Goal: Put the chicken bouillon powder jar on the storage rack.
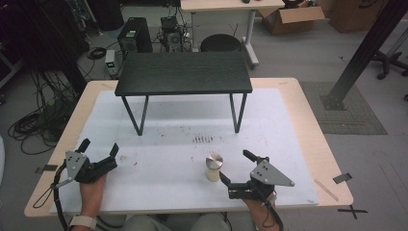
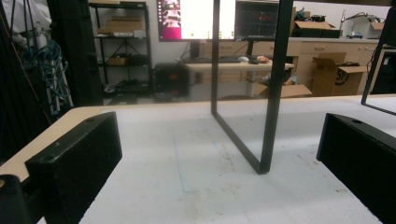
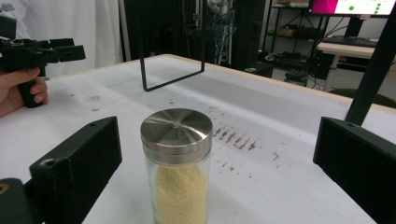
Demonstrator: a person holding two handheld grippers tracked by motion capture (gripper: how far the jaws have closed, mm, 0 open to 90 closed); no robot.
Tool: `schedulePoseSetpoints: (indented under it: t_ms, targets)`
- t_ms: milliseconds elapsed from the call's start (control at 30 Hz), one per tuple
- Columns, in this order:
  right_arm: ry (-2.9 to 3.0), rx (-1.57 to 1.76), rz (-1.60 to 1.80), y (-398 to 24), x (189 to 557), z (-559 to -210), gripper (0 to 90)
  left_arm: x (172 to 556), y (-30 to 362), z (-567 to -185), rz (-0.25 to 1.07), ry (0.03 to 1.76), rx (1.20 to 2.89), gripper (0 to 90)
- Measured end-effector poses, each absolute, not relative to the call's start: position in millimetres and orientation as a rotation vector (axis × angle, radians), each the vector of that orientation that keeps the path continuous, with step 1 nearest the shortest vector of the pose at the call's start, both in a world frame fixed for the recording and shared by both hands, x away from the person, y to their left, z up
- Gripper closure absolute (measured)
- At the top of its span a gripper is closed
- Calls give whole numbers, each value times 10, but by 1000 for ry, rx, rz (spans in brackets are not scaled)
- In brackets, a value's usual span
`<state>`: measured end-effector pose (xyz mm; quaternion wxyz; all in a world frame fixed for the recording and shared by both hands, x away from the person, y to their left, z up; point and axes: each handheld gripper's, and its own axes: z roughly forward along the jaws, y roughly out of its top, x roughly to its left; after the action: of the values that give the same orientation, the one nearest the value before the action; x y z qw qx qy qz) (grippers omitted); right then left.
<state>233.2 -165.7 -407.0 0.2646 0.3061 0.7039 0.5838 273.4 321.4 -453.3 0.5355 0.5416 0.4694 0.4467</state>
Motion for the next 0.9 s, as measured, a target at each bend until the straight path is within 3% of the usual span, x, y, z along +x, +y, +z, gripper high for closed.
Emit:
schedulePoseSetpoints:
  t_ms: [900]
  targets:
    - [2040,812,1550,-1266,2562,-4272,16,2731,3216,-4534,1063,1116,1287,4]
